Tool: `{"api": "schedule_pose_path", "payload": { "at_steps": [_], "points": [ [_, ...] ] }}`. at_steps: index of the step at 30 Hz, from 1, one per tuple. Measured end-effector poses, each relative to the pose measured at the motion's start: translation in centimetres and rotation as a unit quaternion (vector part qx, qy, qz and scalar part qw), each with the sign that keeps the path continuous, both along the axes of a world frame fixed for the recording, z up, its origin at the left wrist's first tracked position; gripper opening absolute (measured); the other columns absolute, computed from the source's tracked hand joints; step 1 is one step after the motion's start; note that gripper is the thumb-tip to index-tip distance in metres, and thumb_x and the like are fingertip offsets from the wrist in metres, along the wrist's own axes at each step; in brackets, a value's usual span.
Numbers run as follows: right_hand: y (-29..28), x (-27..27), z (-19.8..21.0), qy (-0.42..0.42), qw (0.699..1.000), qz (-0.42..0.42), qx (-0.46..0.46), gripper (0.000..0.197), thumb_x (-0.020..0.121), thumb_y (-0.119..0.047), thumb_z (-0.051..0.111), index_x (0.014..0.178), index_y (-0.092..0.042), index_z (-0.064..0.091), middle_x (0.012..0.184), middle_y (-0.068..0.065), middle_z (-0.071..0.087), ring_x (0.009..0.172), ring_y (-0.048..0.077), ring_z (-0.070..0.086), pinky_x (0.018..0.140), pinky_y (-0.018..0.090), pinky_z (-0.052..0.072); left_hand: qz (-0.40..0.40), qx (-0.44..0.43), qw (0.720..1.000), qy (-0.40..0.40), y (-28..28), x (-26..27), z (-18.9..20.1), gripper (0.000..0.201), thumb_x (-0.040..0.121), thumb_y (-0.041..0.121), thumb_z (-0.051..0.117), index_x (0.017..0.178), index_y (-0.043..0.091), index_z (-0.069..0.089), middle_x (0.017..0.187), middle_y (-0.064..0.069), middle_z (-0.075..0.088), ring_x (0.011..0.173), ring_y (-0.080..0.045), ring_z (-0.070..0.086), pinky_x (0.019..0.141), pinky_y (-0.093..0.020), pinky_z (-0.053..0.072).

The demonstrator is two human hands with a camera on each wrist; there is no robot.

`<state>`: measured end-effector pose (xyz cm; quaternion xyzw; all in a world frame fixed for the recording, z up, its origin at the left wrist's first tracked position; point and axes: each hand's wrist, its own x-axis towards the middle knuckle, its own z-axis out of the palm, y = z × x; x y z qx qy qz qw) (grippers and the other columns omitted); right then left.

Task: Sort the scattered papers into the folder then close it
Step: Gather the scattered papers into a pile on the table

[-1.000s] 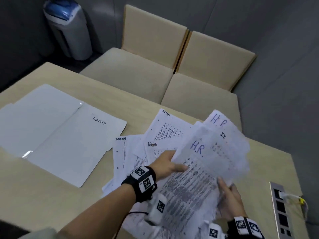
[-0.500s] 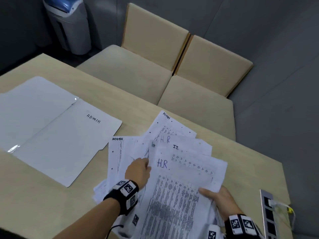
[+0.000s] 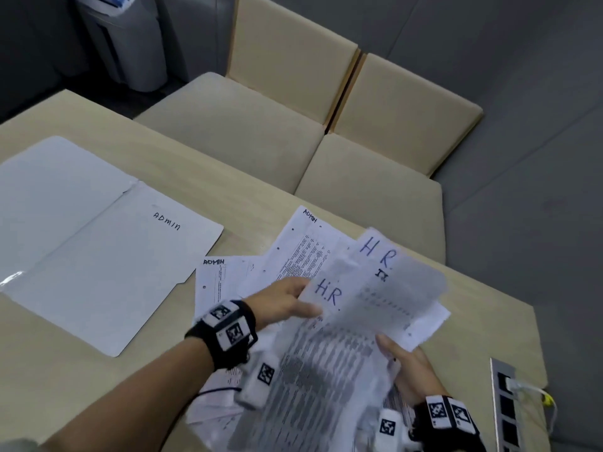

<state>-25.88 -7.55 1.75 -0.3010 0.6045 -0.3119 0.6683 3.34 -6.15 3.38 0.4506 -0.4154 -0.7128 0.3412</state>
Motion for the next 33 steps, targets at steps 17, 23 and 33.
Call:
{"api": "schedule_pose_path", "payload": {
  "at_steps": [17,23,33],
  "points": [
    [-0.9,-1.4,3.1,-0.088,0.992,-0.085,-0.034,0.039,0.088,-0.011,0.064,0.127,-0.012,0.062,0.12,0.012,0.075,0.108,0.026,0.073,0.081,0.038,0.063,0.076,-0.019,0.777,-0.625,-2.8,3.2,-5.5,0.061,0.075,0.034,0.078,0.117,0.004,0.047,0.122,-0.013,0.046,0.112,-0.032,0.049,0.088,-0.042,0.051],
    [-1.6,1.0,1.8,-0.099,0.992,-0.073,0.019,0.033,0.091,-0.006,0.062,0.123,-0.007,0.067,0.119,0.017,0.075,0.101,0.029,0.076,0.081,0.047,0.062,0.021,0.025,0.848,-0.528,-2.4,3.8,-4.0,0.037,0.077,0.01,0.07,0.111,0.005,0.056,0.116,-0.014,0.065,0.101,-0.033,0.063,0.082,-0.038,0.054],
    [-2.9,2.3,-3.3,-0.047,0.99,-0.034,0.128,0.061,0.076,-0.011,0.081,0.133,0.001,0.062,0.131,0.027,0.066,0.121,0.044,0.064,0.107,0.065,0.042,0.042,0.135,0.98,-0.138,1.7,2.1,-2.9,0.048,0.091,-0.006,0.047,0.135,0.012,0.054,0.124,-0.007,0.065,0.097,-0.019,0.067,0.069,-0.023,0.055]
  ]
}}
